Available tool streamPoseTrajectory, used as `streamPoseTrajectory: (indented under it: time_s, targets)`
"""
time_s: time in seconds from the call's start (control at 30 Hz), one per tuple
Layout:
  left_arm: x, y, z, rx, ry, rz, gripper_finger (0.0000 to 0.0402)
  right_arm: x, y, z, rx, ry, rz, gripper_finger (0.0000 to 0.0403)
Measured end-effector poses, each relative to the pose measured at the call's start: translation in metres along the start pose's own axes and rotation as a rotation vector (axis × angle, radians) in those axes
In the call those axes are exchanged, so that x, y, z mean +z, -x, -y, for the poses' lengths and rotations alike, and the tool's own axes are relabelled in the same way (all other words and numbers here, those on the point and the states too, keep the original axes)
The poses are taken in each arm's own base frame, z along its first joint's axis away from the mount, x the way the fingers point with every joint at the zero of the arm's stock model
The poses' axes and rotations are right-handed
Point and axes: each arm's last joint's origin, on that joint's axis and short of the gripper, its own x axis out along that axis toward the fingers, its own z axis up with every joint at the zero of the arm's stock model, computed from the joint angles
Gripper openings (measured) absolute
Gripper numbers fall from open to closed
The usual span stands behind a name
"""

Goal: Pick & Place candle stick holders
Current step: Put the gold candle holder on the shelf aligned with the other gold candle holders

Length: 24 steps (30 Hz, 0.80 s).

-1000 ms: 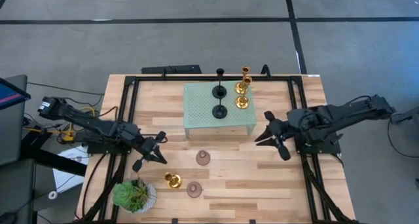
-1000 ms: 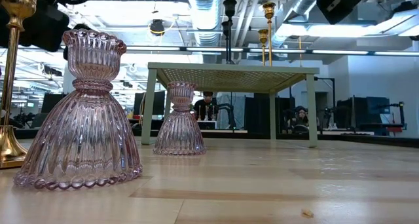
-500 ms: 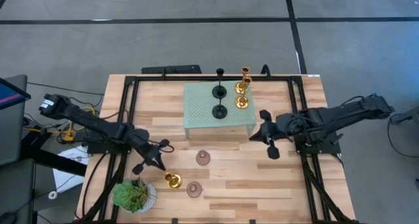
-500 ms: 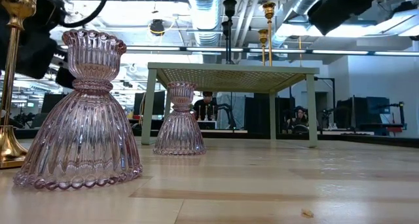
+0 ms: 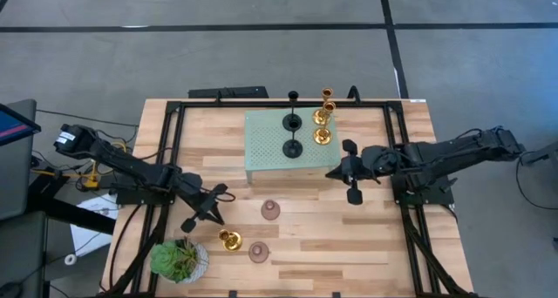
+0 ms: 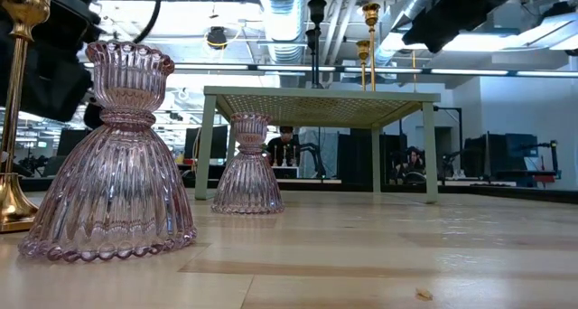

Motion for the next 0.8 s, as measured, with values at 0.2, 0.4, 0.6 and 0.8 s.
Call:
streamPoseTrajectory:
  time_s: [0.2,0.4,0.6,0.8]
  targets:
    - [-0.002,-0.002,-0.001,0.011,0.102,-0.014,0.0055,0.002,0.001,0.0,0.016,-0.01,0.016,0.0]
    - [-0.004,-0.011,-0.003,0.011,0.105,-0.013,0.0111,0.001,0.001,-0.001,0.024,-0.016,0.016,0.0]
    - [-0.003,-0.026,0.001,-0.062,0.073,0.042,0.016,0.001,0.001,-0.001,0.026,-0.046,0.013,0.0]
    - [-0.012,-0.036,0.011,-0.187,0.079,-0.022,0.0176,0.001,0.001,-0.001,0.025,-0.048,0.009,0.0]
